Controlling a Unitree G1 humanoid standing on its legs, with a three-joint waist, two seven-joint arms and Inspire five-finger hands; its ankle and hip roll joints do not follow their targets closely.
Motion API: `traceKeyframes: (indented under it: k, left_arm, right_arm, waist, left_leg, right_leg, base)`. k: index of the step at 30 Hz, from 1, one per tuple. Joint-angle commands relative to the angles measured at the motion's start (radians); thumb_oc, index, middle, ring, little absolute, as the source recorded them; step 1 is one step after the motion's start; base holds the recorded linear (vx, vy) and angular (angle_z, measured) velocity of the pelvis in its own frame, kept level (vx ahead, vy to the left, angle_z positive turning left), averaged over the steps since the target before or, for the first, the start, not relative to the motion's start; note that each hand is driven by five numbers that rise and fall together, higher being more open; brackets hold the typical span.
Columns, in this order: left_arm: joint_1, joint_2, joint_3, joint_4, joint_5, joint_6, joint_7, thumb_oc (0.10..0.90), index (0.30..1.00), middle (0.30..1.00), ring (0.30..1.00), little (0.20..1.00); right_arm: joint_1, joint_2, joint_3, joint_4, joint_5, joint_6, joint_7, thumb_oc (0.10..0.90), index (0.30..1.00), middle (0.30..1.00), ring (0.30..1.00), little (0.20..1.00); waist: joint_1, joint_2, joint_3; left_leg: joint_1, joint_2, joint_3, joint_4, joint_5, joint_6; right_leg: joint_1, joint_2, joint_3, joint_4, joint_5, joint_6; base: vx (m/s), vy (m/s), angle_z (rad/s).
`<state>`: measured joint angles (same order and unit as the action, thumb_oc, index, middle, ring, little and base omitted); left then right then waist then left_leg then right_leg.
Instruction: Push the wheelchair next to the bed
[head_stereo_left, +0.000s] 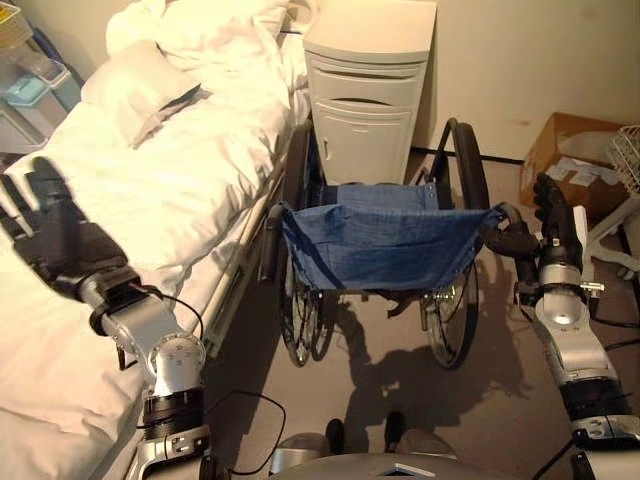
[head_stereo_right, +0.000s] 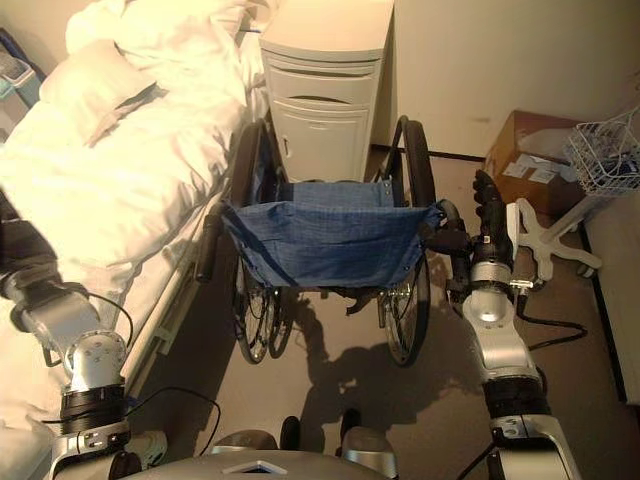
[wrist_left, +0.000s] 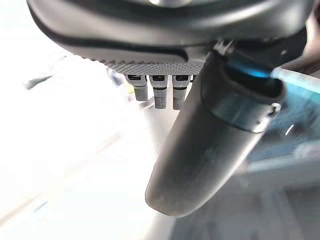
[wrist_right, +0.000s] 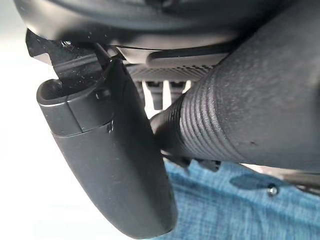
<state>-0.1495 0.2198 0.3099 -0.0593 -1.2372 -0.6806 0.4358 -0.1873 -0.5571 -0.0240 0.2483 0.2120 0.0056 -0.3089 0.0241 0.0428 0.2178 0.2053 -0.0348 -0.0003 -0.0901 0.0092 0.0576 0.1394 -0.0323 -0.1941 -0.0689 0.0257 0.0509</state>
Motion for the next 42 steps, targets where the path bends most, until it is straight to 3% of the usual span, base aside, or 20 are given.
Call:
traceKeyframes:
  k: [1, 3, 5, 12, 15, 16, 18, 23, 27, 31, 35, 37, 42]
  left_arm:
    - [-0.015, 0.109, -0.013, 0.001, 0.063, -0.105, 0.032, 0.8, 0.9, 0.9, 0.9, 0.9]
    - [-0.014, 0.119, -0.012, -0.003, 0.153, -0.098, 0.058, 0.8, 0.9, 0.9, 0.9, 0.9]
    - [-0.008, 0.12, -0.017, -0.006, 0.214, -0.048, 0.028, 0.8, 0.9, 0.9, 0.9, 0.9]
    - [0.042, 0.053, -0.044, 0.067, 0.335, 0.064, -0.151, 0.8, 0.9, 0.9, 0.9, 0.9]
    - [0.098, 0.029, -0.039, 0.136, 0.354, 0.094, -0.236, 0.8, 0.9, 0.9, 0.9, 0.9]
    - [0.099, 0.029, -0.039, 0.138, 0.351, 0.094, -0.24, 0.8, 0.9, 0.9, 0.9, 0.9]
    - [0.15, 0.024, -0.037, 0.236, 0.355, 0.109, -0.304, 0.8, 0.9, 0.9, 0.9, 0.9]
    - [0.182, 0.026, -0.037, 0.341, 0.329, 0.129, -0.363, 0.8, 0.9, 0.9, 0.9, 0.9]
    - [0.206, 0.03, -0.056, 0.42, 0.313, 0.138, -0.4, 0.8, 0.9, 0.9, 0.9, 0.9]
    - [0.213, 0.026, -0.074, 0.454, 0.305, 0.141, -0.404, 0.8, 0.9, 0.9, 0.9, 0.9]
    - [0.218, 0.01, -0.09, 0.507, 0.271, 0.16, -0.427, 0.8, 0.9, 0.9, 0.9, 0.9]
    - [0.222, -0.011, -0.104, 0.566, 0.229, 0.169, -0.464, 0.8, 0.9, 0.9, 0.9, 0.9]
    - [0.225, -0.039, -0.161, 0.668, 0.23, 0.181, -0.529, 0.8, 0.9, 0.9, 0.9, 0.9]
  right_arm:
    - [-0.072, -0.022, -0.051, -0.037, 0.037, -0.124, 0.013, 0.8, 0.9, 0.9, 0.9, 0.9]
    - [-0.066, -0.023, -0.059, -0.048, 0.04, -0.125, 0.015, 0.8, 0.9, 0.9, 0.9, 0.9]
    - [-0.051, -0.023, -0.072, -0.05, 0.06, -0.142, 0.032, 0.8, 0.9, 0.9, 0.9, 0.9]
    - [0.014, 0.034, -0.137, -0.045, 0.256, -0.229, 0.095, 0.8, 0.9, 0.9, 0.9, 0.9]
    - [0.056, 0.061, -0.199, -0.039, 0.439, -0.285, 0.211, 0.8, 0.9, 0.9, 0.9, 0.9]
    - [0.058, 0.059, -0.2, -0.036, 0.445, -0.286, 0.217, 0.8, 0.9, 0.9, 0.9, 0.9]
    - [0.083, 0.089, -0.262, -0.008, 0.697, -0.316, 0.393, 0.8, 0.9, 0.9, 0.9, 0.9]
    - [0.096, 0.11, -0.307, 0.025, 0.881, -0.333, 0.534, 0.8, 0.9, 0.9, 0.9, 0.9]
    - [0.095, 0.133, -0.35, 0.056, 1.083, -0.303, 0.663, 0.8, 0.9, 0.9, 0.9, 0.9]
    - [0.1, 0.143, -0.369, 0.107, 1.111, -0.269, 0.683, 0.8, 0.9, 0.9, 0.9, 0.9]
    - [0.121, 0.168, -0.356, 0.197, 1.131, -0.189, 0.711, 0.8, 0.9, 0.9, 0.9, 0.9]
    - [0.14, 0.21, -0.322, 0.269, 1.159, -0.125, 0.744, 0.8, 0.9, 0.9, 0.9, 0.9]
    - [0.163, 0.289, -0.242, 0.436, 1.149, -0.07, 0.791, 0.8, 0.9, 0.9, 0.9, 0.9]
  waist:
    - [0.004, -0.054, -0.117]
    - [0.003, -0.054, -0.117]
    - [0.0, -0.052, -0.117]
    - [-0.006, -0.055, -0.111]
    - [-0.01, -0.059, -0.107]
    - [-0.009, -0.058, -0.108]
    - [-0.011, -0.063, -0.099]
    - [-0.012, -0.069, -0.096]
    - [-0.014, -0.074, -0.096]
    - [-0.014, -0.077, -0.097]
    - [-0.016, -0.079, -0.093]
    - [-0.019, -0.076, -0.089]
    - [-0.015, -0.073, -0.081]
  left_leg:
    - [-0.012, -0.037, 0.064, 0.045, -0.099, -0.026]
    - [-0.011, -0.037, 0.066, 0.044, -0.098, -0.027]
    - [-0.009, -0.037, 0.068, 0.042, -0.098, -0.028]
    - [-0.004, -0.032, 0.077, 0.037, -0.101, -0.026]
    - [-0.002, -0.03, 0.084, 0.033, -0.103, -0.023]
    - [-0.001, -0.03, 0.084, 0.033, -0.103, -0.023]
    - [-0.003, -0.029, 0.09, 0.034, -0.107, -0.019]
    - [-0.01, -0.029, 0.099, 0.042, -0.112, -0.018]
    - [-0.018, -0.031, 0.104, 0.048, -0.117, -0.018]
    - [-0.023, -0.033, 0.106, 0.053, -0.121, -0.02]
    - [-0.03, -0.033, 0.107, 0.059, -0.121, -0.023]
    - [-0.031, -0.034, 0.107, 0.06, -0.12, -0.023]
    - [-0.029, -0.033, 0.107, 0.06, -0.121, -0.021]
  right_leg:
    - [0.021, -0.015, 0.038, 0.069, -0.096, 0.026]
    - [0.022, -0.015, 0.037, 0.066, -0.095, 0.026]
    - [0.023, -0.013, 0.039, 0.065, -0.094, 0.027]
    - [0.022, -0.01, 0.04, 0.071, -0.097, 0.027]
    - [0.021, -0.008, 0.038, 0.071, -0.099, 0.029]
    - [0.022, -0.008, 0.038, 0.071, -0.099, 0.029]
    - [0.016, -0.006, 0.037, 0.076, -0.099, 0.032]
    - [0.009, -0.004, 0.04, 0.076, -0.097, 0.034]
    - [0.0, 0.002, 0.044, 0.076, -0.094, 0.034]
    - [-0.005, 0.005, 0.045, 0.078, -0.092, 0.035]
    - [-0.011, 0.006, 0.047, 0.08, -0.089, 0.036]
    - [-0.014, 0.007, 0.049, 0.082, -0.087, 0.036]
    - [-0.012, 0.006, 0.049, 0.083, -0.084, 0.036]
  base:
    - [0.0, 0.0, 0.0]
    - [0.0, 0.0, 0.0]
    - [0.0, 0.0, 0.0]
    - [0.0, 0.001, 0.02]
    - [0.0, 0.0, 0.0]
    - [0.0, 0.0, 0.0]
    - [-0.03, -0.034, -0.06]
    - [-0.02, -0.028, -0.08]
    - [-0.03, -0.027, -0.05]
    - [0.0, 0.0, 0.0]
    - [-0.01, -0.008, -0.01]
    - [-0.01, 0.0, -0.02]
    - [0.0, 0.0, 0.0]
